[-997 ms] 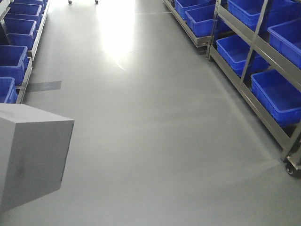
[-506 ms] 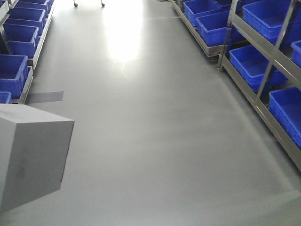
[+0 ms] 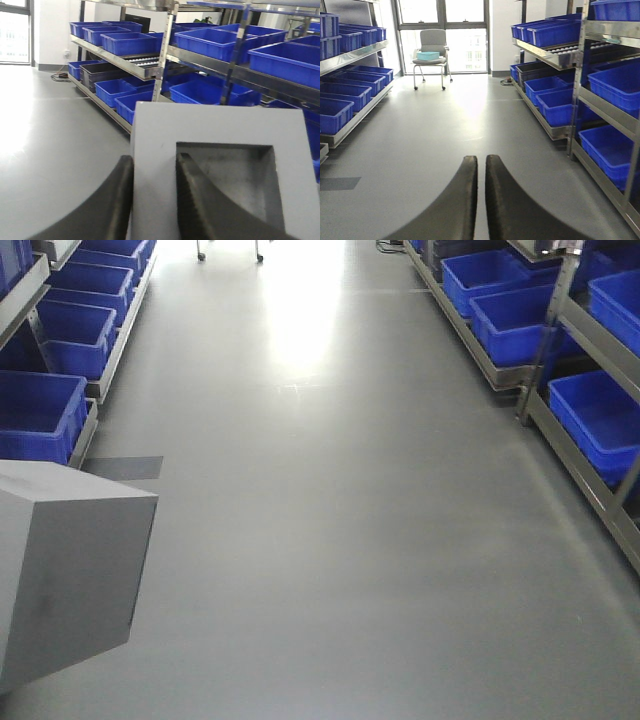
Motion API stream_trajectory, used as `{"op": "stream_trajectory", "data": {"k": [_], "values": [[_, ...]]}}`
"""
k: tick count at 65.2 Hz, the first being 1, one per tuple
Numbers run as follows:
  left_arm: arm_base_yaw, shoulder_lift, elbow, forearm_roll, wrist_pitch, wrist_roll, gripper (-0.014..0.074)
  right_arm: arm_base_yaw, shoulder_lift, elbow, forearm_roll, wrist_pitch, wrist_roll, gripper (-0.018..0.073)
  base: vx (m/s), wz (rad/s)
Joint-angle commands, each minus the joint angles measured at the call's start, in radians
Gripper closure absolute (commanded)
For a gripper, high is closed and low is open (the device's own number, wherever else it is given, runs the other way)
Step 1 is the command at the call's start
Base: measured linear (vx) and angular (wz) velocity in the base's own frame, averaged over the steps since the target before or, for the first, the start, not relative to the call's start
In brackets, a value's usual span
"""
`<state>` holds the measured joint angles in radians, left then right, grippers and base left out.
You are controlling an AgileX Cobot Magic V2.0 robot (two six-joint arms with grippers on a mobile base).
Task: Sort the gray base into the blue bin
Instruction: 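Drive down the aisle between blue bin shelves toward the bins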
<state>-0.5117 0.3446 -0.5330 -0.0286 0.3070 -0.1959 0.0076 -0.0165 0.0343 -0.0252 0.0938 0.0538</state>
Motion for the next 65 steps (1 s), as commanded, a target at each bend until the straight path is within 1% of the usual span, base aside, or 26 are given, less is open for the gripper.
{"op": "stream_trajectory", "data": {"k": [1,29,65], "values": [[-0.002,0.01,-0.031,-0.006,-0.111,-0.004,0.0593,-0.004,-0.009,-0.004,-0.006,-0.078,-0.007,0.0564,0.44,0.18],[-0.002,0.01,-0.031,-0.006,-0.111,-0.004,0.0593,-0.004,-0.009,-0.004,-0.006,-0.078,-0.007,0.0564,0.45,0.12],[-0.002,0.01,-0.031,-0.006,-0.111,-0.004,0.0593,-0.004,-0.009,-0.004,-0.006,-0.078,-0.007,0.0564,0.43,0.01]]}}
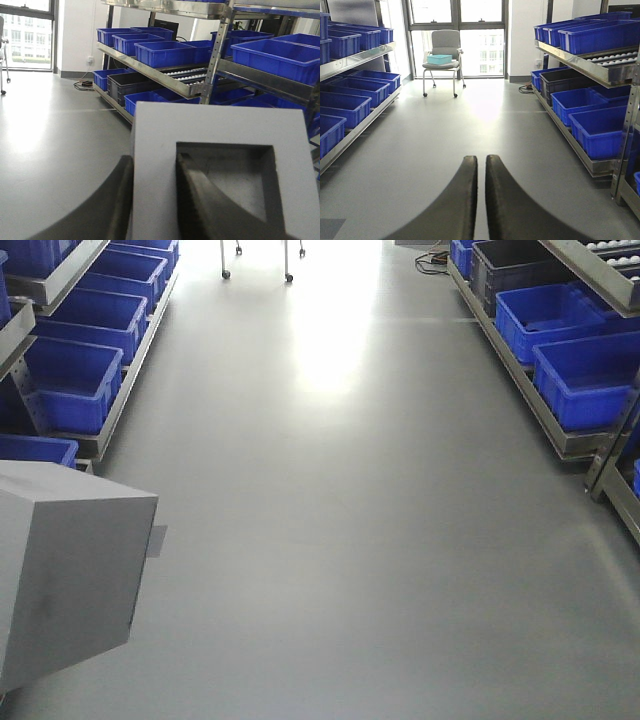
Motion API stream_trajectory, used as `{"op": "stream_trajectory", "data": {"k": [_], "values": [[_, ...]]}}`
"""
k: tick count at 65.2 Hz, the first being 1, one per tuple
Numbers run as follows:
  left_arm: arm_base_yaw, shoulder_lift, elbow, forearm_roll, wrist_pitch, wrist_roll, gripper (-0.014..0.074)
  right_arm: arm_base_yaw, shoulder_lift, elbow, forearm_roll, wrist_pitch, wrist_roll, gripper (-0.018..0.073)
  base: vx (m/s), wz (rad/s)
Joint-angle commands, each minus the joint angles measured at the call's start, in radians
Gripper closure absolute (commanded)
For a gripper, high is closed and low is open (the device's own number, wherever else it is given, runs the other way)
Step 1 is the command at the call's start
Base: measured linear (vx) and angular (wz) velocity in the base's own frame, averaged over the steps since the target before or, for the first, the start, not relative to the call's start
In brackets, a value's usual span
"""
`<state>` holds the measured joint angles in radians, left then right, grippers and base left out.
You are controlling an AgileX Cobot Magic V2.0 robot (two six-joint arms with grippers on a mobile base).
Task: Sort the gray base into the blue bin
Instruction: 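Drive down the aisle between blue bin shelves toward the bins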
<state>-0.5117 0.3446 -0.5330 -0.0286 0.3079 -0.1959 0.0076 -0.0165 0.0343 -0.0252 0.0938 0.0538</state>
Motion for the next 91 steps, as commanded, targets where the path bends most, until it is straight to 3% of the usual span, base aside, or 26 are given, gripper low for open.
{"op": "stream_trajectory", "data": {"k": [1,57,91], "values": [[-0.002,0.01,-0.031,-0.006,-0.112,-0.004,0.0593,-0.004,-0.009,-0.004,-0.006,-0.078,-0.007,0.0564,0.42,0.0],[-0.002,0.01,-0.031,-0.006,-0.112,-0.004,0.0593,-0.004,-0.009,-0.004,-0.006,-0.078,-0.007,0.0564,0.38,0.04],[-0.002,0.01,-0.031,-0.006,-0.112,-0.004,0.0593,-0.004,-0.009,-0.004,-0.006,-0.078,-0.007,0.0564,0.28,0.54]]}}
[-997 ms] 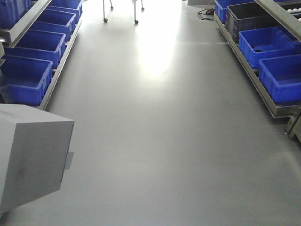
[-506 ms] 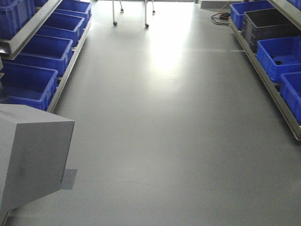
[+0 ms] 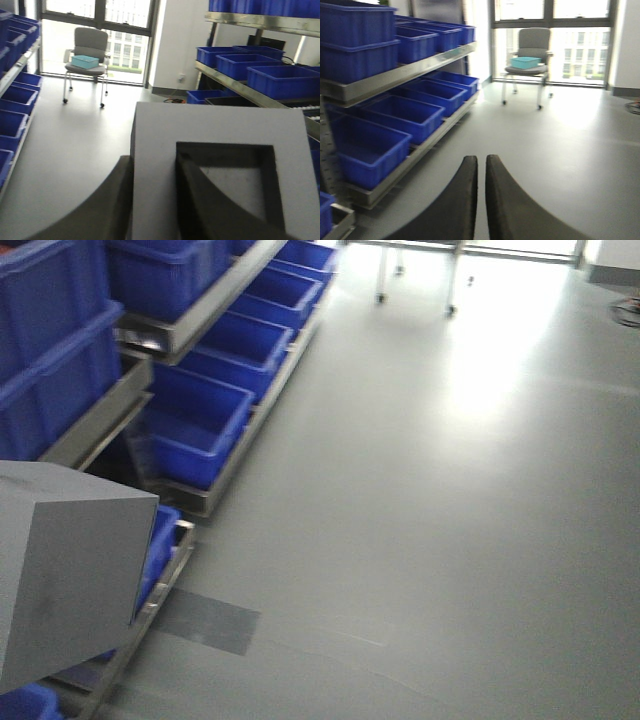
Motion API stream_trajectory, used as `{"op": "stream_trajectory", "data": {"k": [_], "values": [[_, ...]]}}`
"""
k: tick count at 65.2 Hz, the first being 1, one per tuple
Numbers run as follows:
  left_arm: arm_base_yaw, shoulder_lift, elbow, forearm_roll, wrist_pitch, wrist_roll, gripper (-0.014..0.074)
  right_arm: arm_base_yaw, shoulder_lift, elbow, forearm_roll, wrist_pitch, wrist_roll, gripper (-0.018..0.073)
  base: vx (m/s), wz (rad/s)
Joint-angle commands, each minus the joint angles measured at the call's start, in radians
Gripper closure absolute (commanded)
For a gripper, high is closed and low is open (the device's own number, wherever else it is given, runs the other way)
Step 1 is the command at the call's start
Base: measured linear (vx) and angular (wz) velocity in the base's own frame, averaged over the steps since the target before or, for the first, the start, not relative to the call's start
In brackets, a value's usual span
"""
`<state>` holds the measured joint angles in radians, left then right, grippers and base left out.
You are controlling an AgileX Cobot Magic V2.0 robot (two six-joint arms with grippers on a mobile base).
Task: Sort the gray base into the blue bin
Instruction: 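Drive down the aisle between blue bin shelves toward the bins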
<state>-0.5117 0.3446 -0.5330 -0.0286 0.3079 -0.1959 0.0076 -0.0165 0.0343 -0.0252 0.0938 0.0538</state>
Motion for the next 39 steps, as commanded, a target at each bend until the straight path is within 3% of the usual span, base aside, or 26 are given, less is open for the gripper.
{"op": "stream_trajectory", "data": {"k": [1,39], "values": [[-0.002,0.01,-0.031,-0.006,-0.112,-0.004,0.0593,-0.004,-0.009,-0.004,-0.006,-0.078,-0.007,0.0564,0.23,0.72],[-0.002,0.01,-0.031,-0.006,-0.112,-0.004,0.0593,-0.004,-0.009,-0.004,-0.006,-0.078,-0.007,0.0564,0.21,0.75]]}}
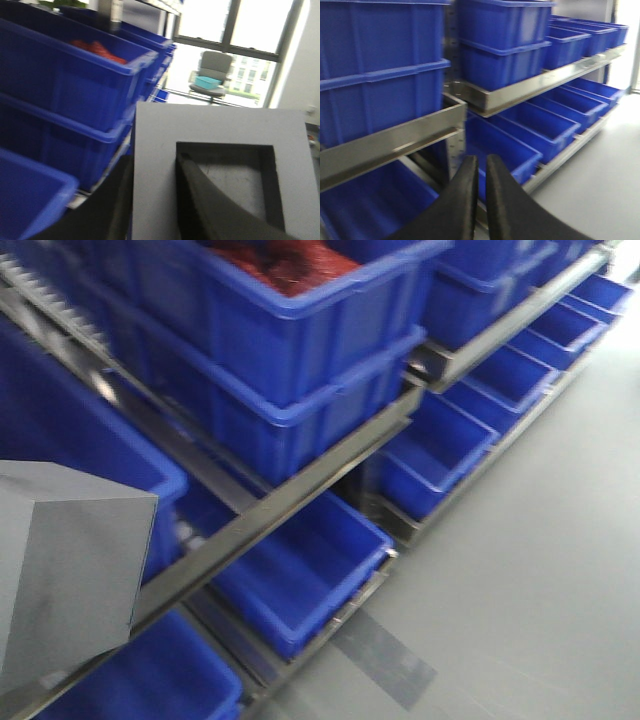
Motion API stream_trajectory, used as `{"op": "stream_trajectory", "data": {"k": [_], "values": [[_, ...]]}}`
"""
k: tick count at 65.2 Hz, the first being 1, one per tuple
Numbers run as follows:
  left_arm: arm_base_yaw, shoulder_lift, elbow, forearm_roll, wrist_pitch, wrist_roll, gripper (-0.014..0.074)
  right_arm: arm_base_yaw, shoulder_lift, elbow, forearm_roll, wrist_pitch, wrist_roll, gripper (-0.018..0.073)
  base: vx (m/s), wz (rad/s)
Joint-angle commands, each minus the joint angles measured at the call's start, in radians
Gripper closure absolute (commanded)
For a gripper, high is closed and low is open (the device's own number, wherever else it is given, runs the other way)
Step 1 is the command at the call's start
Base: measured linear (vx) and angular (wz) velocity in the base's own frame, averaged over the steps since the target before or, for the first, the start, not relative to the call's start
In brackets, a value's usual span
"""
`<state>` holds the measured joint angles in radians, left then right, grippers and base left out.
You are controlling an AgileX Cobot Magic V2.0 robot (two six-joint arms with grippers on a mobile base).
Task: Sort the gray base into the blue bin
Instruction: 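Drive down the aisle between blue bin shelves toward the bins, then stop in front of the empty blue bin on the roller rack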
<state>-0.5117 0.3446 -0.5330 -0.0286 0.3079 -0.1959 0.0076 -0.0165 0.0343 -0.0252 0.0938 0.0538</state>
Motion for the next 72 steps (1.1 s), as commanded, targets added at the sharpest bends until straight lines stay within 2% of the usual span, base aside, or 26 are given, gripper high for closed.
{"op": "stream_trajectory", "data": {"k": [1,41,72], "values": [[-0.002,0.01,-0.031,-0.006,-0.112,-0.004,0.0593,-0.004,-0.009,-0.004,-0.006,-0.078,-0.007,0.0564,0.18,0.72],[-0.002,0.01,-0.031,-0.006,-0.112,-0.004,0.0593,-0.004,-0.009,-0.004,-0.006,-0.078,-0.007,0.0564,0.17,0.67],[-0.002,0.01,-0.031,-0.006,-0.112,-0.004,0.0593,-0.004,-0.009,-0.004,-0.006,-0.078,-0.007,0.0564,0.11,0.43]]}}
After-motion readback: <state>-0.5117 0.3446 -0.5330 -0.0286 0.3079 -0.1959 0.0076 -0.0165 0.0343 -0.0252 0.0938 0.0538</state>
